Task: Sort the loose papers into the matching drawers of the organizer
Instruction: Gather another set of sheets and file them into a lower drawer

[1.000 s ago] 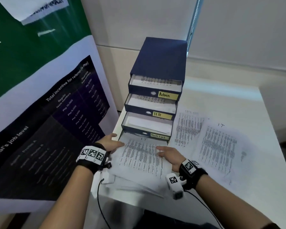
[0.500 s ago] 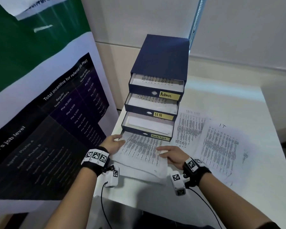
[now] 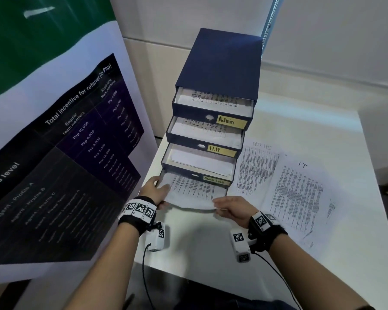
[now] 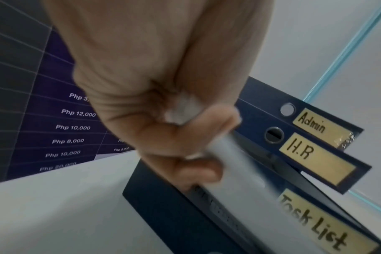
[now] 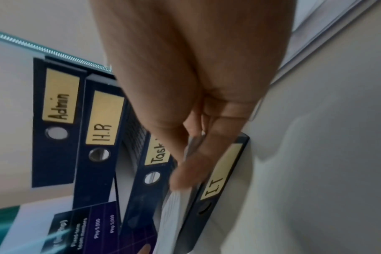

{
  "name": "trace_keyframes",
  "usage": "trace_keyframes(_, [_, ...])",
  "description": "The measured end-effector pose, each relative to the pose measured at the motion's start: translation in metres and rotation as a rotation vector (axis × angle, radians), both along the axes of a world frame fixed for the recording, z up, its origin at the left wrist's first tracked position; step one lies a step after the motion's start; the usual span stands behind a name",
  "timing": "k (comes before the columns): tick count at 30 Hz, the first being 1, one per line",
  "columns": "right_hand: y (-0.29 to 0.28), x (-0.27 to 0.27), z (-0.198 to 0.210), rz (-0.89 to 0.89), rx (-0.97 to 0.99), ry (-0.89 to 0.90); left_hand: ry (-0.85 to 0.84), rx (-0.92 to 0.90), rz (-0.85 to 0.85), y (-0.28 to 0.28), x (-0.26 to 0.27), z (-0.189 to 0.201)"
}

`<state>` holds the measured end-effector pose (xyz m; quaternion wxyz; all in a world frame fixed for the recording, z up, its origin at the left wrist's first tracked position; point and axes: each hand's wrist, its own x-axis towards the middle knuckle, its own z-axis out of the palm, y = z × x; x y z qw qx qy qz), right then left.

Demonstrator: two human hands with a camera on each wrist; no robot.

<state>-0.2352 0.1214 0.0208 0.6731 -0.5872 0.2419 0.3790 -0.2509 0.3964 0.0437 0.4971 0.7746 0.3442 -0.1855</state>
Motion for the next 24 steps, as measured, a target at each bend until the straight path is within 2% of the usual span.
trace_keyframes(3, [0.007,0.009,-0.002,-0.049,-0.095,-0.087,-0.029,-0.004,-0.009,-0.007,0.000,-0.005])
trace_keyframes(8, [0.010,0.010,0.007,0.116,-0.161,-0.115,-0.147,0.084,0.064,-0.018,0.012,-0.006])
trace_keyframes(11, [0.015,0.023,0.000,0.238,-0.369,-0.234,-0.168,0.208,0.003,-0.021,0.018,-0.019])
trace_keyframes(13, [0.022,0.032,-0.002,0.430,-0.484,-0.338,-0.145,0.286,-0.133,-0.024,0.023,-0.028])
trace_keyframes(16, [0.027,0.037,0.000,0.669,-0.538,-0.401,0.030,0.529,-0.529,-0.034,0.021,-0.030])
trace_keyframes(18, [0.019,0.036,0.001,0.657,-0.481,-0.383,0.154,0.675,-0.710,-0.040,0.019,-0.027])
trace_keyframes(21, [-0.015,0.034,0.008,0.512,-0.323,-0.304,0.296,0.799,-0.843,-0.049,0.028,-0.016])
trace_keyframes(23, [-0.053,0.032,0.011,0.499,-0.320,-0.276,0.317,0.740,-0.952,-0.061,0.041,0.001])
trace_keyframes(24, [-0.075,0.030,0.012,0.514,-0.362,-0.264,0.266,0.614,-0.980,-0.069,0.047,0.015])
